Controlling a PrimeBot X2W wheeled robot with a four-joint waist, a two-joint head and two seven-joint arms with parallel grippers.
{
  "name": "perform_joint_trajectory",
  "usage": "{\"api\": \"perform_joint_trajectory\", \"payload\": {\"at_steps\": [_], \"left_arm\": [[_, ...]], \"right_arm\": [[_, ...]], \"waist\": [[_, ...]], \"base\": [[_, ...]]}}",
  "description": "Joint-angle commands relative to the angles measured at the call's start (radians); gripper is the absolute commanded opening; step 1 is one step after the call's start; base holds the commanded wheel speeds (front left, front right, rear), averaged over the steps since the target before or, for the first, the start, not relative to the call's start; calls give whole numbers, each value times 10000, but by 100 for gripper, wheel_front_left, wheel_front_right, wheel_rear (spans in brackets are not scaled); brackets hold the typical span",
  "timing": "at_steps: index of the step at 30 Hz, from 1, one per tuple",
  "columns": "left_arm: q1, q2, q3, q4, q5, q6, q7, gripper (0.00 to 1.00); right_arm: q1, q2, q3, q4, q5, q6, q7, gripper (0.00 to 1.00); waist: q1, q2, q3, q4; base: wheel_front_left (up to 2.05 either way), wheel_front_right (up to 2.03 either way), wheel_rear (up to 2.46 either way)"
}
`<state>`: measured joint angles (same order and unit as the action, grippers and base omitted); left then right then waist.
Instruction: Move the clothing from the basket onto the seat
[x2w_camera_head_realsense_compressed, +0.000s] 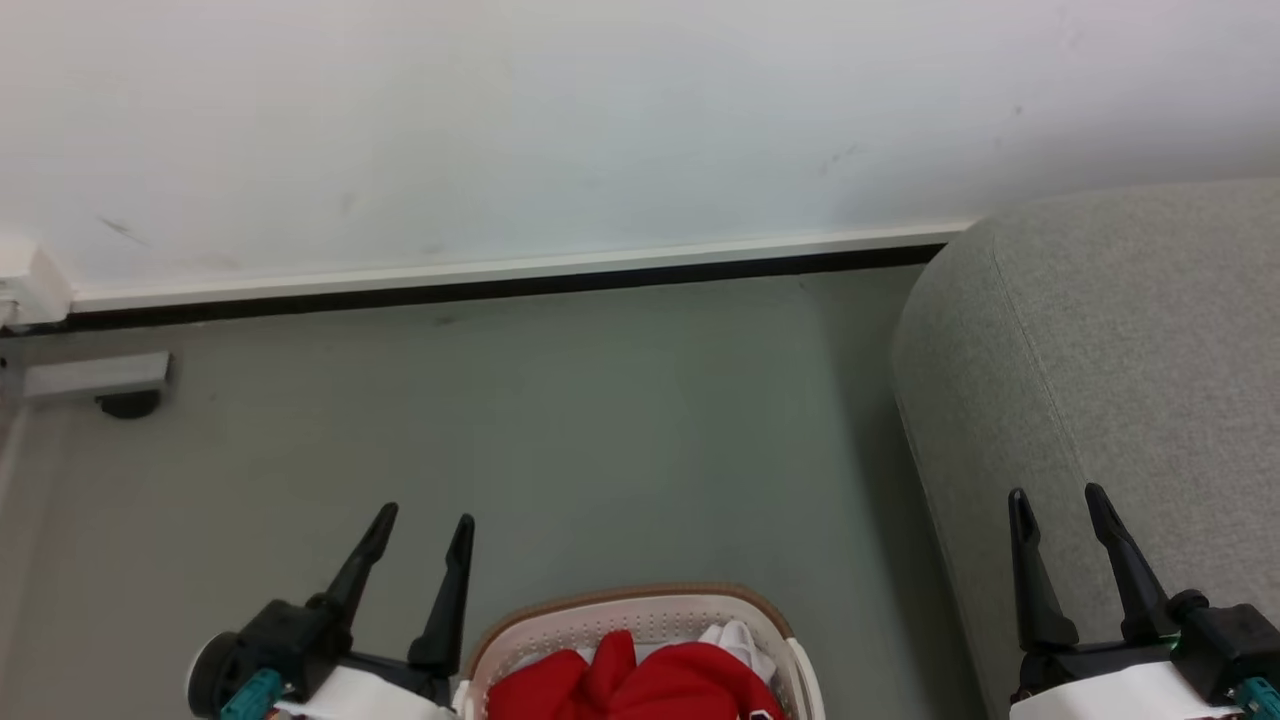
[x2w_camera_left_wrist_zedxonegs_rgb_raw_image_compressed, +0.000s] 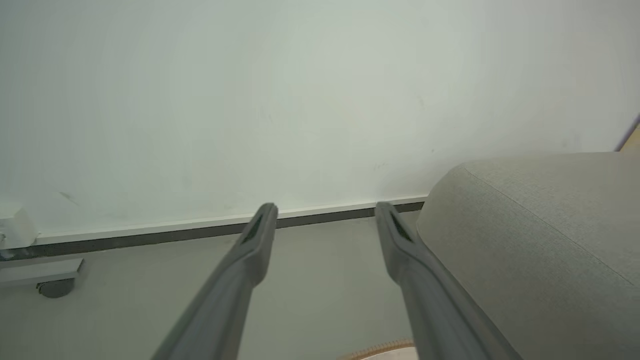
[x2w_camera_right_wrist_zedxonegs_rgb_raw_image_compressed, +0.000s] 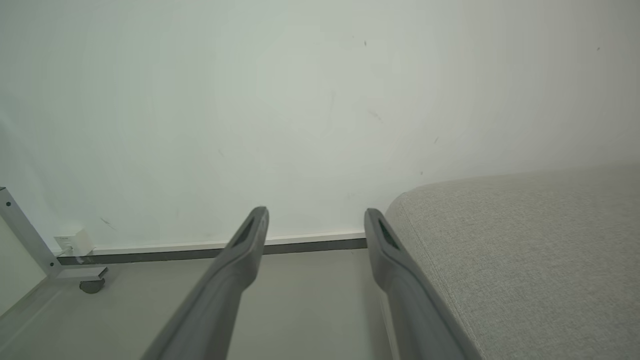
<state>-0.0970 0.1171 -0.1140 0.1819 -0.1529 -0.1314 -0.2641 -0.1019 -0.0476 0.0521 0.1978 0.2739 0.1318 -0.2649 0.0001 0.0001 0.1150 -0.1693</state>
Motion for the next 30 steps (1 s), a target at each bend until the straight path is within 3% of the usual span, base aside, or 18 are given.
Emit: {"api": "perform_joint_trajectory", "payload": {"at_steps": [1, 18, 30], "left_arm": [[-144, 112, -79, 53, -165, 15, -6, 100], [-2068, 1464, -2702, 3242, -1421, 15, -6, 100], [-3664, 2103, -5361, 5783, -3077, 15, 353, 100]], "right_arm": [[-120, -50, -39, -35, 30, -21, 7, 100], [-742, -42, -167, -934, 342, -21, 7, 100], [-1070, -39, -131, -1503, 946, -21, 7, 100]], "waist": [[-1, -1, 293, -226], [-1, -1, 2520, -1272], [-1, -1, 4030, -1941]], "base": [[0, 0, 0], [0, 0, 0], [0, 0, 0]]}}
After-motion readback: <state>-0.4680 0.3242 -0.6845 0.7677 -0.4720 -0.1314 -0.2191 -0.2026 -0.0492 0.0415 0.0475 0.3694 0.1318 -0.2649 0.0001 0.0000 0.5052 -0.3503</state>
